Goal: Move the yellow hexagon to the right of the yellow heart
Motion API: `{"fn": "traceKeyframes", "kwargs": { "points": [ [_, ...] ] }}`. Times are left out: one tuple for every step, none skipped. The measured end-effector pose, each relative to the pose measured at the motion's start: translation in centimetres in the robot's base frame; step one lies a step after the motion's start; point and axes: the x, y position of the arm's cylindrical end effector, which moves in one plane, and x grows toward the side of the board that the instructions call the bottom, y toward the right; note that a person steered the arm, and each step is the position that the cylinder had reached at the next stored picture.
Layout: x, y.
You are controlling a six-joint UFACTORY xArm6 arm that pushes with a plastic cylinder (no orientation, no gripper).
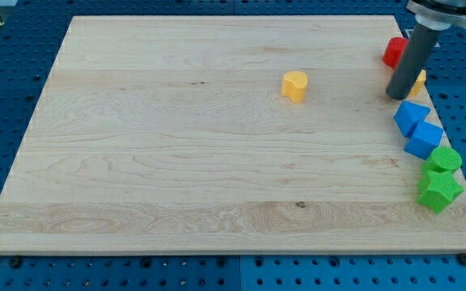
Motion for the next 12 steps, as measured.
{"fn": "traceKeyframes", "kwargs": {
  "points": [
    [0.8, 0.7],
    [2.4, 0.7],
    [2.7, 2.6],
    [2.7, 5.5],
    [2.2, 7.2],
    [-1.9, 7.9],
    [-1.8, 6.1],
    [-1.6, 3.6],
    [-1.6, 3.3],
    [-1.7, 3.3],
    [-1.8, 3.3],
    [-1.8, 3.2]
  ]
}}
